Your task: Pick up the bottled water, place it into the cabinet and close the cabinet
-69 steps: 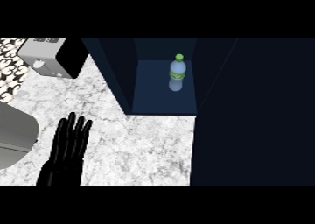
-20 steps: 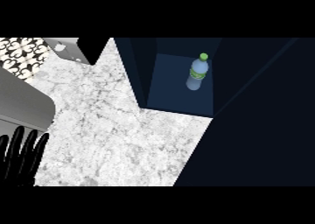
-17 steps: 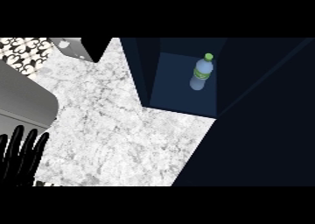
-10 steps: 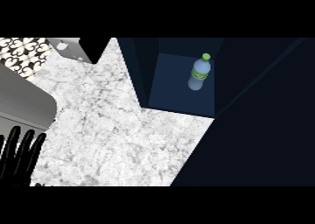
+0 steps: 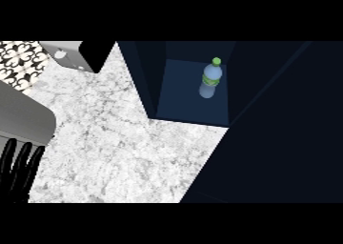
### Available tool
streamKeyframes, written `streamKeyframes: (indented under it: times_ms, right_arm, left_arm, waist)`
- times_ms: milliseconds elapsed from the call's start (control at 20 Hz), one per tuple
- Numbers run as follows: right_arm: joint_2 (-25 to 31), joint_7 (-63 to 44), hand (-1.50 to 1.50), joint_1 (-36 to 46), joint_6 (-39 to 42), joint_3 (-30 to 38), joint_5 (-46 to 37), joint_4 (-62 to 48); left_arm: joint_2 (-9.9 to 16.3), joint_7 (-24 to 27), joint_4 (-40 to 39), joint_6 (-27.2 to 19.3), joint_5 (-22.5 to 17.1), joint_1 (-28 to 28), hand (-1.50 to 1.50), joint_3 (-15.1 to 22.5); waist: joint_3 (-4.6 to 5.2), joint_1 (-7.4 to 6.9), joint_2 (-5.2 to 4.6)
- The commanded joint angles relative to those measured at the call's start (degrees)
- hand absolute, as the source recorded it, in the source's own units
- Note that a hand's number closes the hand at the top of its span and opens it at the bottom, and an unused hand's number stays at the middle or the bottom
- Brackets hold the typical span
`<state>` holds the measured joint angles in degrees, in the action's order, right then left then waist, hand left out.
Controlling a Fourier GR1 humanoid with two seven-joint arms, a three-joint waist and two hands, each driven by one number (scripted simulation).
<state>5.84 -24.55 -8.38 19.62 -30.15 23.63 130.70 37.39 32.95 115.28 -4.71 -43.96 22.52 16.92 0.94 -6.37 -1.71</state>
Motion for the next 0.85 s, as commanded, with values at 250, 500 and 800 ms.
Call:
streamKeyframes:
  times_ms: [250, 500, 800]
  right_arm:
    - [-5.69, 1.41, 1.50, 16.89, -19.65, 10.19, -1.42, -18.58]
    - [-5.80, 2.64, 1.50, 33.44, -28.92, 12.60, 0.78, -33.29]
    - [-5.83, 5.26, 1.50, 53.08, -34.62, 16.46, 6.40, -52.30]
  left_arm:
    - [0.40, 0.15, -0.65, 2.12, -0.17, -0.13, -1.50, 0.06]
    - [0.96, -1.16, -0.49, 3.18, -1.97, -0.92, -1.50, -0.88]
    - [0.11, -1.13, -1.94, 2.85, -1.09, 0.09, -1.50, -0.40]
  waist:
    - [-0.51, -1.94, -0.53]
    - [-0.76, -2.12, -0.23]
    - [-0.86, -0.76, 0.33]
